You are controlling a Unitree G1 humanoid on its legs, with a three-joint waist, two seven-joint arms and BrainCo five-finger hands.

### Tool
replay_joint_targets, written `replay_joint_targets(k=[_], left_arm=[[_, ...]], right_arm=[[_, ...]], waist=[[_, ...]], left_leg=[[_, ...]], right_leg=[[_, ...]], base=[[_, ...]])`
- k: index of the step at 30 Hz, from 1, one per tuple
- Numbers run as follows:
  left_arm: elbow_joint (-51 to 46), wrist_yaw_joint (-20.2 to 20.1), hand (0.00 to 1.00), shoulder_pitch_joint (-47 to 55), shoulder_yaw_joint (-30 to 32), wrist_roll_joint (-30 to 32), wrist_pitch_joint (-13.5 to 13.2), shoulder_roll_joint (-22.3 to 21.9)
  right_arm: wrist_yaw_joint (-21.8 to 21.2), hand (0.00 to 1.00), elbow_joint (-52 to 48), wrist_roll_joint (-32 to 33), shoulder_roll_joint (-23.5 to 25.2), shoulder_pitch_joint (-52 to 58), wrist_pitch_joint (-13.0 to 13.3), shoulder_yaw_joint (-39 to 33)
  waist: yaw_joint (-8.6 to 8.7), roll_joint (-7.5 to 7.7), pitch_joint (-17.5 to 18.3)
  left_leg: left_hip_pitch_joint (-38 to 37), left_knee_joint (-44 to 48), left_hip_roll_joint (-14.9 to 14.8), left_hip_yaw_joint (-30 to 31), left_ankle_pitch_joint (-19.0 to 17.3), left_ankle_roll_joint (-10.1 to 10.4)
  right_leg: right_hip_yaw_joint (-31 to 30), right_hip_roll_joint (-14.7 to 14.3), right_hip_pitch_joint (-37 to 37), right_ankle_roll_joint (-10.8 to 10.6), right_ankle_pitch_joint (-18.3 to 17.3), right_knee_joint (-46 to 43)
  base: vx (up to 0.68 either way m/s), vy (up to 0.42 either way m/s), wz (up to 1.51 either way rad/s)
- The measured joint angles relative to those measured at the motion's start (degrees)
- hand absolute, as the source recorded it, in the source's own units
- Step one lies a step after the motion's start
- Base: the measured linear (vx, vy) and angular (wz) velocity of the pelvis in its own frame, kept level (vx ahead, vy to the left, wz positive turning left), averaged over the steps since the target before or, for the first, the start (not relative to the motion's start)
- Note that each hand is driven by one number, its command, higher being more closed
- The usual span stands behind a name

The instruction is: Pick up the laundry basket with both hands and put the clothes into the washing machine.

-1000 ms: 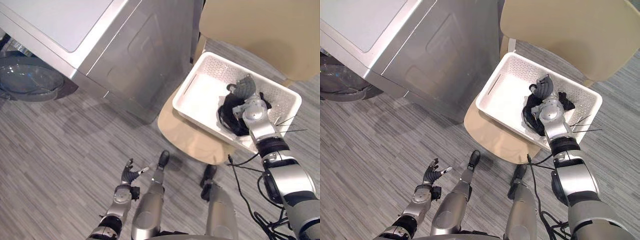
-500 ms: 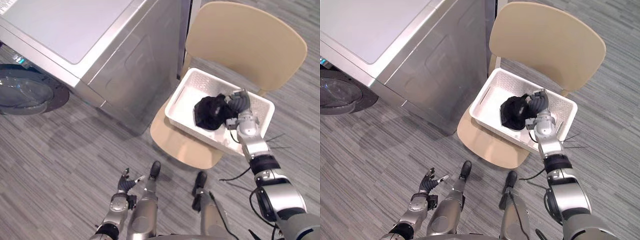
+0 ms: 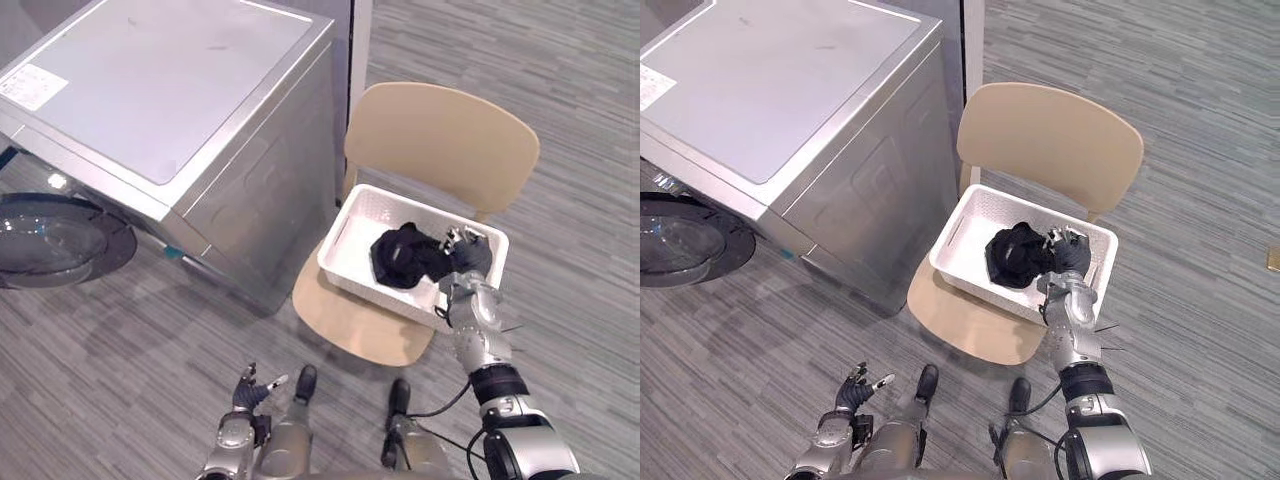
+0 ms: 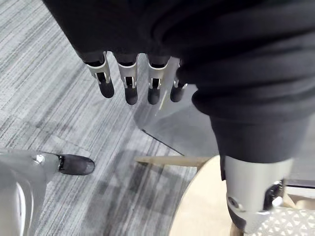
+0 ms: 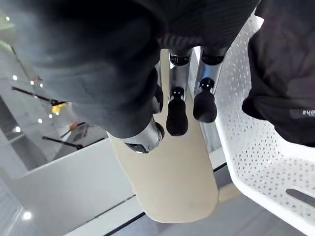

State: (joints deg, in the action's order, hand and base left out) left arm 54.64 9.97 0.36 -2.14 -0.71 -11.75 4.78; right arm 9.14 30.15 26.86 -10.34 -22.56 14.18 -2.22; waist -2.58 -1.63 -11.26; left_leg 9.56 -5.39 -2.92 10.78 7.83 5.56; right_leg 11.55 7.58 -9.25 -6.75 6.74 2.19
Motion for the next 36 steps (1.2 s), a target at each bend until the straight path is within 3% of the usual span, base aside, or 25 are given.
replay_joint_targets(k=[8,12,15,17,20,27,29,32,34,36], left_arm=[[0.13,0.12,0.00,0.92,-0.28,1.62,-0.16,0.18],[0.14,0.19,0.00,0.64,-0.71,1.61,-0.98,0.19],[-0.04,0.47,0.00,-0.34,-1.00,1.38,-1.36,0.23],[-0.03,0.93,0.00,-1.57,-2.31,1.32,-1.69,0.38],[-0.11,1.48,0.00,-2.68,-2.74,0.87,-2.56,0.35],[-1.12,1.77,0.00,-4.98,-5.93,-0.99,-3.13,0.41],[-1.08,1.75,0.00,-6.07,-7.55,-0.99,-3.16,0.21],[-1.09,2.05,0.00,-7.77,-9.02,-1.07,-3.24,-0.42],[-1.13,2.67,0.00,-8.14,-8.93,-1.47,-3.25,-0.75],[-1.13,2.84,0.00,-8.30,-8.89,-1.54,-3.17,-0.74]], right_arm=[[6.48,0.00,9.31,-31.85,-7.29,-8.92,-5.29,5.36],[7.44,0.00,18.86,-40.26,-11.45,-17.29,-6.94,8.09],[7.89,0.00,27.65,-47.16,-15.31,-23.76,-8.66,11.26],[8.10,0.00,30.87,-49.75,-17.72,-26.21,-9.81,12.37],[8.10,0.00,34.74,-52.18,-20.63,-29.71,-10.62,14.19],[10.93,0.00,36.89,-52.34,-26.36,-35.60,-10.69,16.78],[11.41,0.00,38.20,-52.37,-27.22,-36.48,-10.65,17.06],[9.60,0.00,41.48,-52.47,-26.93,-36.15,-11.30,19.36],[9.96,0.00,42.14,-52.48,-25.50,-35.69,-12.23,20.12],[10.94,0.00,41.93,-52.49,-24.80,-35.74,-12.17,20.09]], waist=[[-0.17,0.14,0.11],[-1.53,-0.13,-1.24],[-1.81,-1.36,-4.90],[-3.43,-2.24,-5.98],[-4.48,-3.64,-8.20],[-4.45,-4.96,-11.41],[-4.65,-6.07,-12.07],[-6.77,-8.14,-13.29],[-7.79,-8.78,-13.71],[-7.73,-8.74,-13.77]], left_leg=[[0.62,-0.02,0.01,-0.18,-0.17,-0.10],[3.34,0.04,0.05,0.41,0.04,0.09],[5.50,1.39,0.14,3.23,0.12,0.21],[7.06,1.47,0.13,3.93,0.40,0.56],[8.92,1.32,0.12,5.69,1.19,0.39],[14.13,1.33,0.96,9.56,2.21,0.91],[15.38,1.34,0.93,10.17,2.40,1.16],[16.85,1.33,0.91,11.26,2.67,1.43],[17.73,1.29,0.91,11.28,3.29,1.21],[17.67,1.19,1.06,11.31,3.91,1.12]], right_leg=[[-0.45,-0.07,-0.70,0.13,0.20,0.16],[0.16,-0.11,-3.06,0.71,1.15,0.21],[2.80,0.04,-3.18,0.80,1.17,-0.08],[3.51,-0.03,-4.41,0.86,1.21,-0.21],[5.23,-0.08,-5.43,0.99,1.23,-0.24],[7.87,0.81,-10.36,1.46,0.07,-3.24],[8.68,1.04,-11.43,1.37,-0.34,-4.08],[9.08,1.42,-13.54,1.31,-1.50,-6.42],[9.10,1.64,-14.97,1.26,-2.12,-7.79],[8.93,2.09,-15.36,1.33,-3.17,-9.41]], base=[[0.00,0.004,-0.03],[-0.02,0.008,0.11],[-0.03,-0.016,0.38],[-0.02,-0.027,0.26],[0.00,-0.035,0.25],[0.00,-0.022,0.20],[-0.04,-0.035,0.21],[-0.04,-0.045,0.12],[0.00,-0.049,0.06],[0.04,-0.046,0.15]])
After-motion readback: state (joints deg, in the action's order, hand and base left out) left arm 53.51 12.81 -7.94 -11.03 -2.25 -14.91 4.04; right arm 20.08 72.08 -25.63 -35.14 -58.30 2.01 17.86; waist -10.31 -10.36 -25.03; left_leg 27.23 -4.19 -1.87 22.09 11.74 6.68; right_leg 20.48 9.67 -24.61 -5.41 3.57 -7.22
